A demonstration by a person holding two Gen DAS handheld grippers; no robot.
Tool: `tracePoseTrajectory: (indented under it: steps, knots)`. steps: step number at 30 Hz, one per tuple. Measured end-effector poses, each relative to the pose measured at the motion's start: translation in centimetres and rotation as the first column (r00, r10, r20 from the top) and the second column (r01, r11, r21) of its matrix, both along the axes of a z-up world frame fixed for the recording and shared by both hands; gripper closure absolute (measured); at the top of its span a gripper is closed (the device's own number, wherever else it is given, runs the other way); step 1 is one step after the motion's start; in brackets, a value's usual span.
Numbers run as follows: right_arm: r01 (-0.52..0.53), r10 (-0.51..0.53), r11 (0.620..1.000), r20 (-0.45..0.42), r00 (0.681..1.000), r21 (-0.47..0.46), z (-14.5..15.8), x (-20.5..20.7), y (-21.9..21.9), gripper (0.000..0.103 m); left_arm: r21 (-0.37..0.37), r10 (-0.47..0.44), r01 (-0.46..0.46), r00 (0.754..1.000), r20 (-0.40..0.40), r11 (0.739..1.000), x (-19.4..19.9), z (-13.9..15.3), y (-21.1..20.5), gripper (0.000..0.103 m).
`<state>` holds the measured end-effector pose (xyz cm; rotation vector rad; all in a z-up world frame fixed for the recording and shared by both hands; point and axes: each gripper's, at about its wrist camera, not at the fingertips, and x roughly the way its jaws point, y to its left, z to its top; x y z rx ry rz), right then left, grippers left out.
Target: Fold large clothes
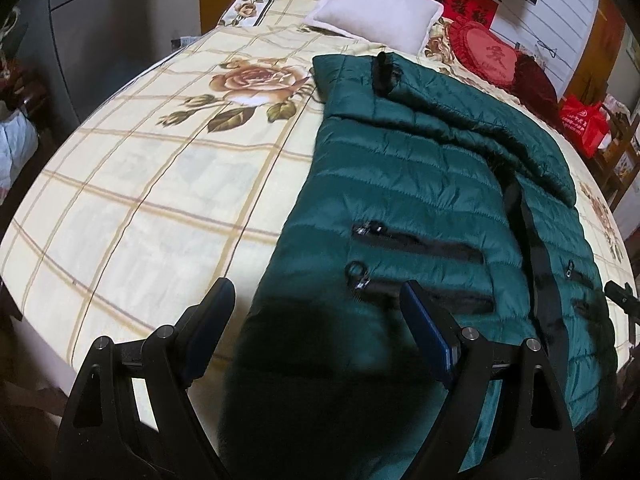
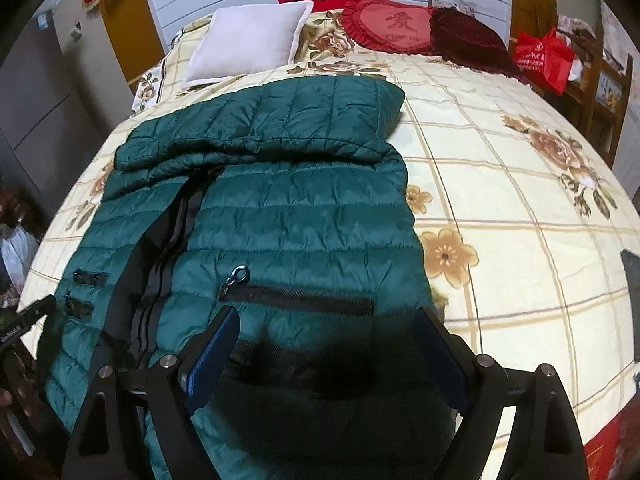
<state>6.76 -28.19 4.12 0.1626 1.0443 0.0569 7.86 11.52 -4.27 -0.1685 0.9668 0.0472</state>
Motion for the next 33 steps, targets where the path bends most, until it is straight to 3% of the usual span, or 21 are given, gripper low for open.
tracePoseTrajectory:
  steps: [13, 24, 33]
  knots:
    - [-0.021, 0.02, 1.0, -0.071, 0.997, -0.012, -1.1, -4.4, -2.5, 0.017, -0.108, 0.051, -0.057, 0.997, -0.058, 0.992, -2.2, -1.1, 3.5, 0.018]
    - [-0.004, 0.015, 0.997, -0.147, 0.989, 0.077, -3.1, -6.9, -5.2, 0.017, -0.145, 0.025, -0.043, 0.993, -0.119, 0.988, -4.4, -2.3, 4.3, 0.018]
    - [-0.043, 0.072, 0.986, -0.171, 0.983, 0.164, -4.0, -7.4, -4.3, 0.017, -0.14, 0.018, -0.037, 0.99, -0.136, 0.989, -4.8, -3.0, 3.9, 0.018]
